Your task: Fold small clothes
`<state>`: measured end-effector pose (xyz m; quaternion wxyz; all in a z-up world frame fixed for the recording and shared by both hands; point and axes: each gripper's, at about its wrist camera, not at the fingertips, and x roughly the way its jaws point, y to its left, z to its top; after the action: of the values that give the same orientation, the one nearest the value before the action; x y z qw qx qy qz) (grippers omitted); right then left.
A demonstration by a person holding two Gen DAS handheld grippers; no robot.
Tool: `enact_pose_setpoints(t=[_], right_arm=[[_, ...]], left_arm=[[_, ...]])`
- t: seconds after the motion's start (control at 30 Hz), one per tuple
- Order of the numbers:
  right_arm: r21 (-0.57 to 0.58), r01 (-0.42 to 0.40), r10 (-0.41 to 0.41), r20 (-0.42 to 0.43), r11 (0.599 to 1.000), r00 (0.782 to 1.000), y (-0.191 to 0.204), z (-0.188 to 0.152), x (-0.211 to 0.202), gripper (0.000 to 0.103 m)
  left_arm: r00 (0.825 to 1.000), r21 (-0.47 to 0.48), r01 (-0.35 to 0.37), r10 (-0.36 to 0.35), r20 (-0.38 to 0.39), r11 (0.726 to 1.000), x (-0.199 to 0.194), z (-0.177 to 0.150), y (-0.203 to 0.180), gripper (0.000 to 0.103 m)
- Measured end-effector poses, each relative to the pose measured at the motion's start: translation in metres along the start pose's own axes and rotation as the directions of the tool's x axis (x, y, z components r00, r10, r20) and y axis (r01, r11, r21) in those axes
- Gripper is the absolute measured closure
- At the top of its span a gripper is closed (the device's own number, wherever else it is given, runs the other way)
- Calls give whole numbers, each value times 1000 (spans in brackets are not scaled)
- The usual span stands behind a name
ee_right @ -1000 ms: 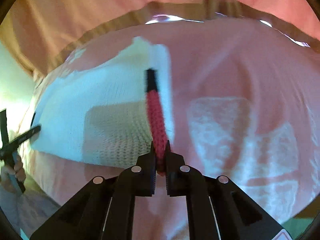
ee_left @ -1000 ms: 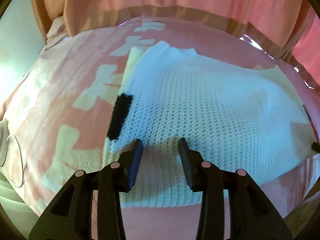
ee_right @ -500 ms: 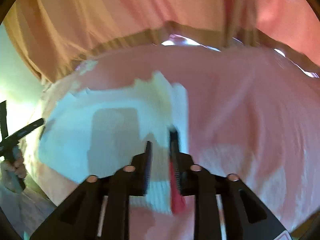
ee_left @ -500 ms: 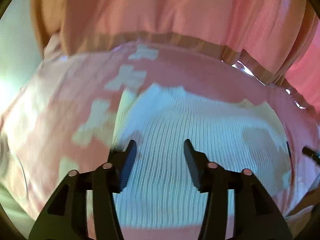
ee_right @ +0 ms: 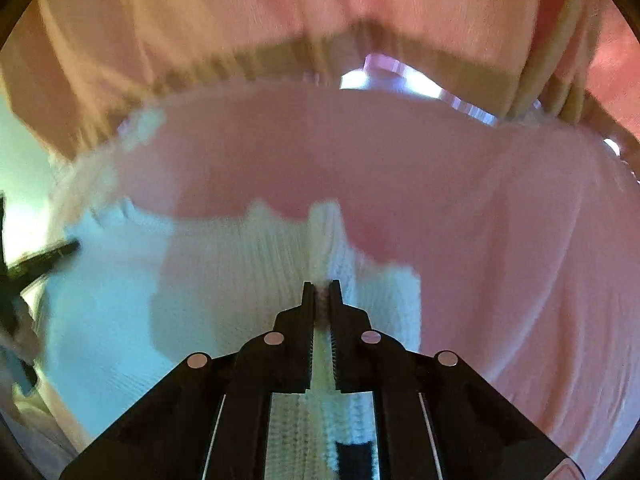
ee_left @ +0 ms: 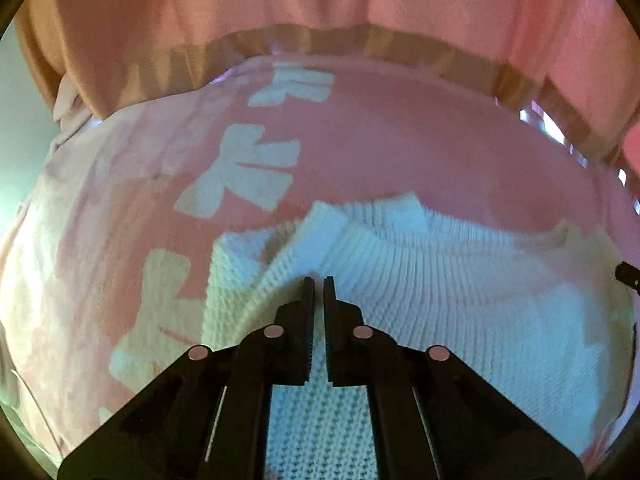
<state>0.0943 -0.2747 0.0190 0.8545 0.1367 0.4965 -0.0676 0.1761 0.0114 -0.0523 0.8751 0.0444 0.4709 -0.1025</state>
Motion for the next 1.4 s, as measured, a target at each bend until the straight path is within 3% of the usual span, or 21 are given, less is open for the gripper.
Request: enact_pose_setpoints(t=[0.1, 0.2, 0.27, 0.37, 0.47, 0.53, 0.63, 0.7, 0.83, 0.9, 0.93, 0.97, 1.03, 1.2, 1.27, 1.4], right_arm=[[55, 21, -21, 6, 998, 1000, -15, 4, -2, 96], [63, 73, -64, -138, 995, 988, -27, -3, 38, 96], [64, 80, -71, -126, 995, 989, -24, -3, 32, 94], [83, 45, -44, -14, 996, 999, -14, 4, -8, 87], [45, -44, 41, 67, 998, 997, 5, -7, -40, 93], [-9, -54, 54, 9, 999, 999, 17, -23, -32, 97], [-42, 32, -38, -163, 999, 986, 21, -47, 15, 98], [-77, 55, -65, -143, 996, 988, 24, -53, 19, 100], [-50, 26, -30, -75, 998, 997, 17, -58, -21, 99], [-40, 36, -37, -23, 999, 999, 10, -66, -46, 92], [-21, 58, -58, 1, 998, 998, 3, -72, -57, 82], [-4, 72, -72, 14, 997, 997, 0, -77, -63, 63], [53, 82, -83, 22, 995, 996, -16, -94, -75, 49], [133, 34, -30, -35, 991, 999, -46, -128, -72, 43], [176, -16, 25, -53, 984, 998, -54, -138, -68, 41], [251, -128, 158, -103, 959, 982, -52, -152, -50, 41]], left_arm=[[999, -27, -23, 23, -27, 999, 9, 5, 10, 100], [998, 14, -49, 49, -25, 999, 13, 4, 5, 100], [998, 36, -58, 58, -14, 998, 7, 4, 1, 97], [999, 18, -21, 21, 25, 1000, -16, 5, 0, 97], [994, -1, 68, -68, 80, 998, -47, 1, -2, 97], [993, 28, 86, -88, 82, 996, -51, -7, -9, 94], [1000, 74, 26, -25, -7, 997, -24, -20, -17, 93], [998, 62, -11, 15, -61, 998, -3, -27, -14, 93], [1000, 31, 6, -6, -4, 1000, -27, -32, -7, 93], [999, 2, 35, -35, 20, 999, -49, -40, 2, 86], [999, -15, 35, -34, 35, 999, -61, -45, 9, 66], [998, -34, 33, -32, 50, 999, -68, -49, 15, 44], [995, -115, 35, -23, 99, 993, -87, -62, 34, 34], [987, -351, 161, -155, 45, 922, -81, -107, 77, 29], [986, -389, 152, -167, -4, 909, -69, -123, 80, 29], [980, -404, 168, -196, -31, 899, -54, -133, 75, 27]])
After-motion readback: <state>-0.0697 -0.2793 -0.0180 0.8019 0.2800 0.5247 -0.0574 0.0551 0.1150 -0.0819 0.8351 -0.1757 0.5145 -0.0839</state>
